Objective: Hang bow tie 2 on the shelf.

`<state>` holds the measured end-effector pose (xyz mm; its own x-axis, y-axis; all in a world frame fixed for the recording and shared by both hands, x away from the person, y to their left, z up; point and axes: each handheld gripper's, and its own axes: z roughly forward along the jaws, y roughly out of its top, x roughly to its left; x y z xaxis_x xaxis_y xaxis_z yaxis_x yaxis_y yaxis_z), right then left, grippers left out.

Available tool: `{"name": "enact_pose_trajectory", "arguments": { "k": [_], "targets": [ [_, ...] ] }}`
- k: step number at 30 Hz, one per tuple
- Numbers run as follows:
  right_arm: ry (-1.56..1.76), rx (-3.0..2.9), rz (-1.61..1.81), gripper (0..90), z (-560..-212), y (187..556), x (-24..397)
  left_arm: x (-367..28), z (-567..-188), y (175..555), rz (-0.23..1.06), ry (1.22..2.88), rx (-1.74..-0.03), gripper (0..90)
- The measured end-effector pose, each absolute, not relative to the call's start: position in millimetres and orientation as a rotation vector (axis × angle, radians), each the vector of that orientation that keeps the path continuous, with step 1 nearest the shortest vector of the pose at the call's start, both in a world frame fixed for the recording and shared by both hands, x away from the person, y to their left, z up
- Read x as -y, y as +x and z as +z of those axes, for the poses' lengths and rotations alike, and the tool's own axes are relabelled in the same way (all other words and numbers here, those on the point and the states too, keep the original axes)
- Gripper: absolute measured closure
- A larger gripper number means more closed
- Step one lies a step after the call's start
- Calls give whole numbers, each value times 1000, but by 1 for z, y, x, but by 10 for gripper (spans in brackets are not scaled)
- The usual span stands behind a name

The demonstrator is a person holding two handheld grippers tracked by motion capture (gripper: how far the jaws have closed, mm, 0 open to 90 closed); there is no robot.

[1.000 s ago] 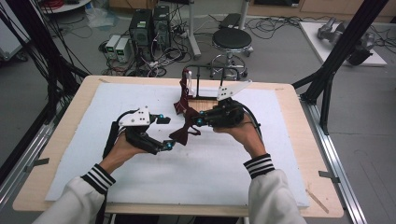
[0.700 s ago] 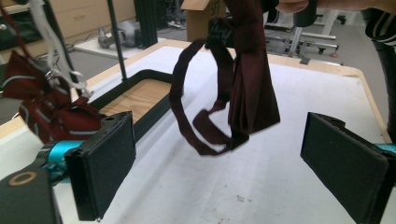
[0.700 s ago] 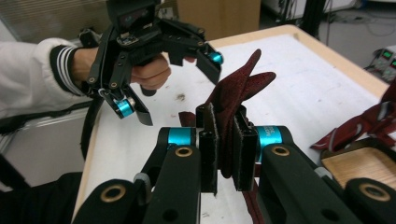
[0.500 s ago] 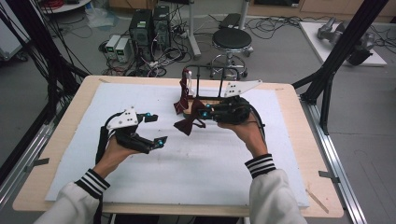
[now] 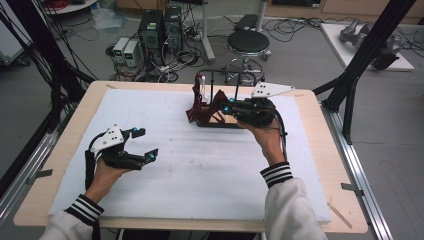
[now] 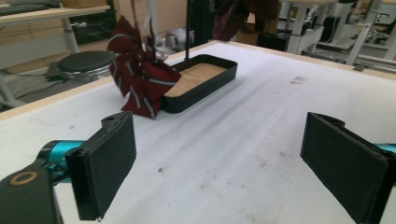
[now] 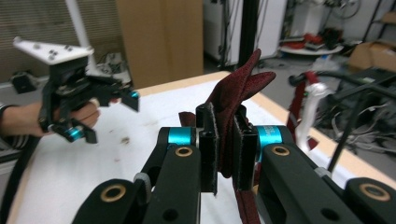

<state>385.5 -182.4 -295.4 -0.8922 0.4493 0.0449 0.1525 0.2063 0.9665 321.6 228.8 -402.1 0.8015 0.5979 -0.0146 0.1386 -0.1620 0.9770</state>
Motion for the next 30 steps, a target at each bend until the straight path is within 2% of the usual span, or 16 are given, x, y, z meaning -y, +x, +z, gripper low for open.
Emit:
{"name": "enact_pose_trajectory", "arguments": {
  "k": [8, 30],
  "targets": [
    [589, -2103, 1770, 841, -291, 385, 191, -249, -416, 310, 500, 1658, -638, 111],
    [683, -1862, 1797, 842, -287, 391, 214, -263, -434, 296, 581, 1594, -684, 112]
  ]
}}
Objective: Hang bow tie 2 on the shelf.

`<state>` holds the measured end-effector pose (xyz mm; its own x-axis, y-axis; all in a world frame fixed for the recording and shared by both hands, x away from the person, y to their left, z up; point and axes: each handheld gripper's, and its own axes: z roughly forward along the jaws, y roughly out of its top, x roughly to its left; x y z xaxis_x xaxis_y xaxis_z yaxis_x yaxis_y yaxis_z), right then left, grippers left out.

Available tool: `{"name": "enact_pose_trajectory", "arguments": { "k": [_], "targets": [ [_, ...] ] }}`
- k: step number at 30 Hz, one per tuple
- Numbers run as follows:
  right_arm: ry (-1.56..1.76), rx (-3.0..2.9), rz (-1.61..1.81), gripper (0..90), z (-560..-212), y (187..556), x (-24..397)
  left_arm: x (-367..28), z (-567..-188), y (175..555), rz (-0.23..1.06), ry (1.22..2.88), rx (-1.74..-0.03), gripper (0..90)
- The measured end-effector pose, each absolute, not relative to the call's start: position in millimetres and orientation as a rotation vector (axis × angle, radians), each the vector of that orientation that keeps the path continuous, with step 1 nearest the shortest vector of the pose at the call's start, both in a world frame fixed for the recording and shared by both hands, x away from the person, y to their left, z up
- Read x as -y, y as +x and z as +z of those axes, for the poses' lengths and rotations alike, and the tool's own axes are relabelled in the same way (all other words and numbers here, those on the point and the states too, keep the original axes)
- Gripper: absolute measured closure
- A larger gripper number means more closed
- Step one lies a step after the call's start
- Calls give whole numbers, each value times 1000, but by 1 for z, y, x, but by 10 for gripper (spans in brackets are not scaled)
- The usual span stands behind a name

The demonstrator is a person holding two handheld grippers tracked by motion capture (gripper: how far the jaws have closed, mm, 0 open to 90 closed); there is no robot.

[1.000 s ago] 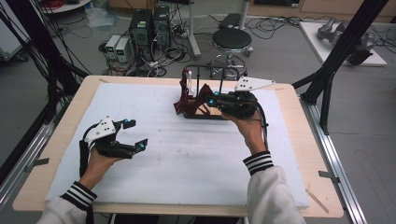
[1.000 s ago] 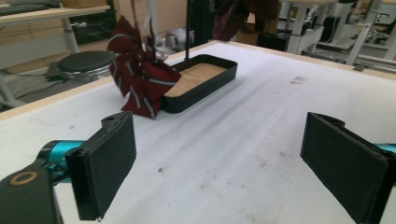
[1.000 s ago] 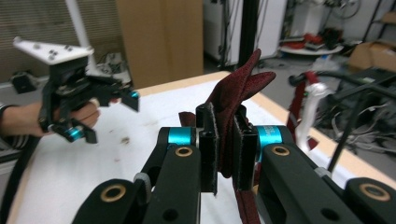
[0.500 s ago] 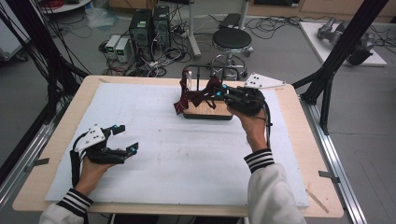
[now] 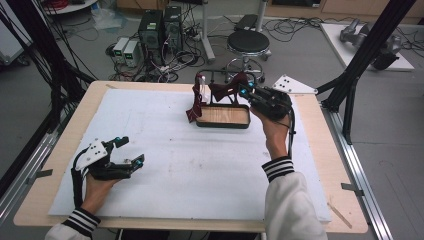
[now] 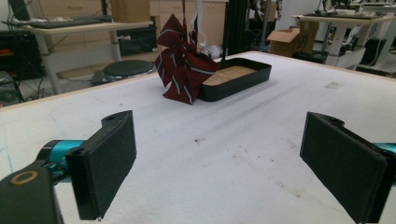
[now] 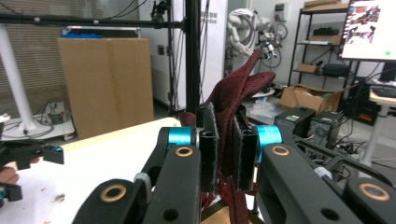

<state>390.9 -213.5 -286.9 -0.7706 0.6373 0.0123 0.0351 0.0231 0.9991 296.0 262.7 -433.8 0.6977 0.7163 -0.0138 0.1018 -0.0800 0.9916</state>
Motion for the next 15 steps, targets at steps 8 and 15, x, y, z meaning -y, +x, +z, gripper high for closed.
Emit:
{"name": "enact_pose_trajectory", "arguments": {
  "k": [8, 15],
  "targets": [
    [670, -1815, 1795, 842, -276, 392, 217, -264, -438, 294, 612, 1583, -687, 112],
    [658, -1747, 1799, 842, -271, 393, 219, -264, -442, 293, 621, 1573, -686, 112]
  ]
}}
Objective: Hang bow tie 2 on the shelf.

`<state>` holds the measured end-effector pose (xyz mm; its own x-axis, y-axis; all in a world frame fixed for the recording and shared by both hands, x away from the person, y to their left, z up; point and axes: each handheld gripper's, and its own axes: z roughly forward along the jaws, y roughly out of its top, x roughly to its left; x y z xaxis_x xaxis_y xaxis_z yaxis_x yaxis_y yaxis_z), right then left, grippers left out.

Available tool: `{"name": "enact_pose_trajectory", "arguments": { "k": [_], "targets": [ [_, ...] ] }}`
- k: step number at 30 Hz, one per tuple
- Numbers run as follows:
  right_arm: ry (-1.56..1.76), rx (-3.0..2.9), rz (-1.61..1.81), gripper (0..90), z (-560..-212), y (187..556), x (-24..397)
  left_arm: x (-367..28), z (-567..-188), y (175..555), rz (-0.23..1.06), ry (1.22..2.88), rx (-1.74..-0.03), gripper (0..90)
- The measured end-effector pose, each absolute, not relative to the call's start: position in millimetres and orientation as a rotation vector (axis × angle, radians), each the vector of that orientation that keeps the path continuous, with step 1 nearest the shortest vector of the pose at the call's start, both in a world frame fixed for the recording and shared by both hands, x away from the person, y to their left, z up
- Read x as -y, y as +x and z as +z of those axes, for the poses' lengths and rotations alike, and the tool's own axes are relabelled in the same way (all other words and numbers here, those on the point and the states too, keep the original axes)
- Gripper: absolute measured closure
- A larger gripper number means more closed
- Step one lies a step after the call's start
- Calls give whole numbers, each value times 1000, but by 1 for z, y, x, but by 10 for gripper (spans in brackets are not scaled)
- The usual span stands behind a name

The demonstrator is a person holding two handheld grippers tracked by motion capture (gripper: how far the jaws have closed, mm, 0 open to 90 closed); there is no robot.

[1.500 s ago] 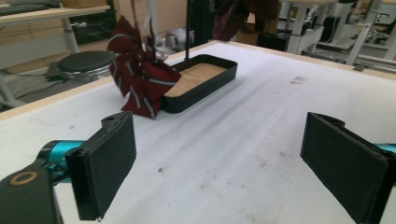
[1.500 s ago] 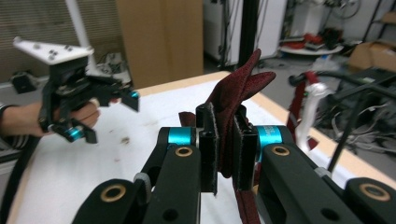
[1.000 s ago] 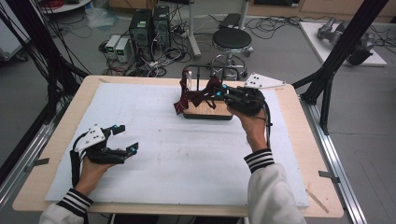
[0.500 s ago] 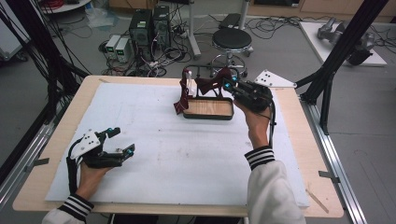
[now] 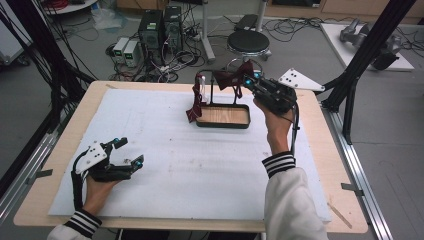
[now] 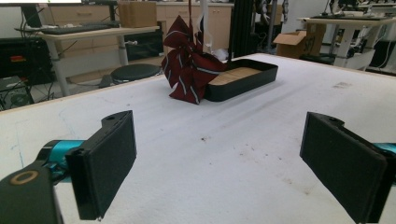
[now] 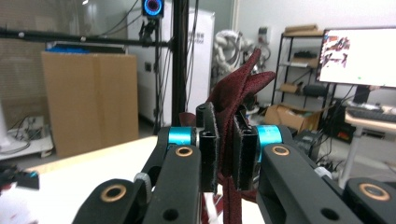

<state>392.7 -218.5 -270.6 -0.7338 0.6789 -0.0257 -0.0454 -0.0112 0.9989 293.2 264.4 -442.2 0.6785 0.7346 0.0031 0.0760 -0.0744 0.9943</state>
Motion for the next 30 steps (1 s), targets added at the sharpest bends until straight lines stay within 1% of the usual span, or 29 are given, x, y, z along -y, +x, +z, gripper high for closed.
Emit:
{"name": "enact_pose_trajectory", "arguments": {
  "k": [14, 19, 30],
  "targets": [
    [646, -1642, 1756, 842, -271, 401, 222, -269, -445, 293, 635, 1563, -698, 112],
    [683, -1591, 1749, 842, -277, 411, 224, -269, -448, 293, 630, 1561, -700, 115],
    [669, -1569, 1737, 843, -282, 419, 220, -269, -450, 295, 626, 1553, -704, 116]
  ]
}}
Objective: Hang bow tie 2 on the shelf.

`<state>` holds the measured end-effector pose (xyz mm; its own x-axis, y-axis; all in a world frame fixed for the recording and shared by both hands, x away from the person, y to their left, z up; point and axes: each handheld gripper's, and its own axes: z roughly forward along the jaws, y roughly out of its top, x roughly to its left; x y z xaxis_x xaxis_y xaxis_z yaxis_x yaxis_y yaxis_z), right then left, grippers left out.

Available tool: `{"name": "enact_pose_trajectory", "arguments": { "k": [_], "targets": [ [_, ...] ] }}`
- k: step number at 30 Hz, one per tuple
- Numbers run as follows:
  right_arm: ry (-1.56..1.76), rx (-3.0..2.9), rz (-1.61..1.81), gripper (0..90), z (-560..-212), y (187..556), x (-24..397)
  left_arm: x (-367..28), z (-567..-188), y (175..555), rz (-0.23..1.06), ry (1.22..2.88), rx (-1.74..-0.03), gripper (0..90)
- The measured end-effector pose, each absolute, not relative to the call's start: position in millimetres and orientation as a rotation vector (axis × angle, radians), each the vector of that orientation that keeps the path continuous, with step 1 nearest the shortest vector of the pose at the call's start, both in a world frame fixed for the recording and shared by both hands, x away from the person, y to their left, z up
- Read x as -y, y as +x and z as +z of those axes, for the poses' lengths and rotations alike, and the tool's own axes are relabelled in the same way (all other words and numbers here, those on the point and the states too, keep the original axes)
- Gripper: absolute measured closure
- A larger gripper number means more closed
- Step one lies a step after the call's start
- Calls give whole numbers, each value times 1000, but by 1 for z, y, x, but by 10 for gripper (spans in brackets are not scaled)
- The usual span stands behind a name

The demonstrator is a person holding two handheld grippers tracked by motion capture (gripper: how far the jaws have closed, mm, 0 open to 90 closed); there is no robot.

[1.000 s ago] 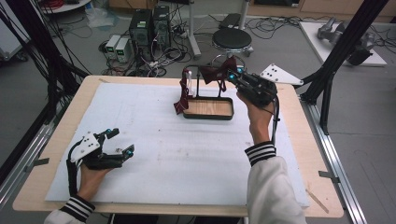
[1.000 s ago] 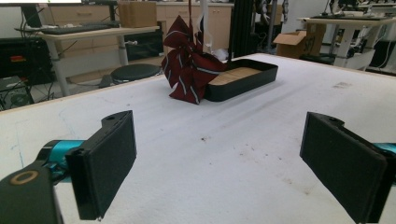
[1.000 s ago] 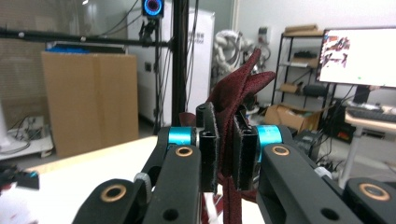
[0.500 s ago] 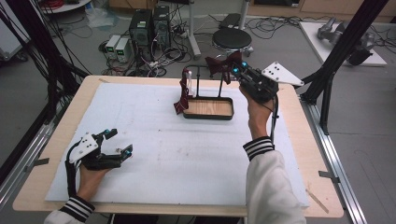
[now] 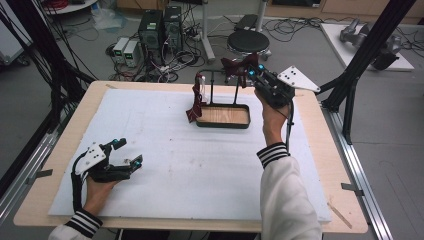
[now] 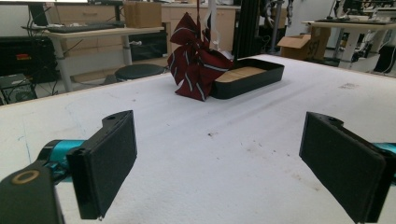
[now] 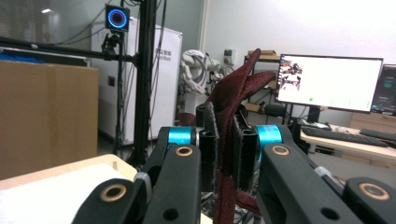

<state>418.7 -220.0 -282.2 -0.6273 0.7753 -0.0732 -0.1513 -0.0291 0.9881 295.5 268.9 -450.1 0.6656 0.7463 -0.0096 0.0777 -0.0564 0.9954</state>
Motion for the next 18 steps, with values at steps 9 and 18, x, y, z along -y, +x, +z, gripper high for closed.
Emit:
{"name": "enact_pose_trajectory", "arguments": {
  "k": [9, 18],
  "targets": [
    [697, -1575, 1741, 842, -288, 426, 223, -269, -450, 296, 620, 1547, -710, 117],
    [736, -1606, 1736, 841, -293, 431, 221, -269, -450, 296, 619, 1547, -711, 119]
  ]
}}
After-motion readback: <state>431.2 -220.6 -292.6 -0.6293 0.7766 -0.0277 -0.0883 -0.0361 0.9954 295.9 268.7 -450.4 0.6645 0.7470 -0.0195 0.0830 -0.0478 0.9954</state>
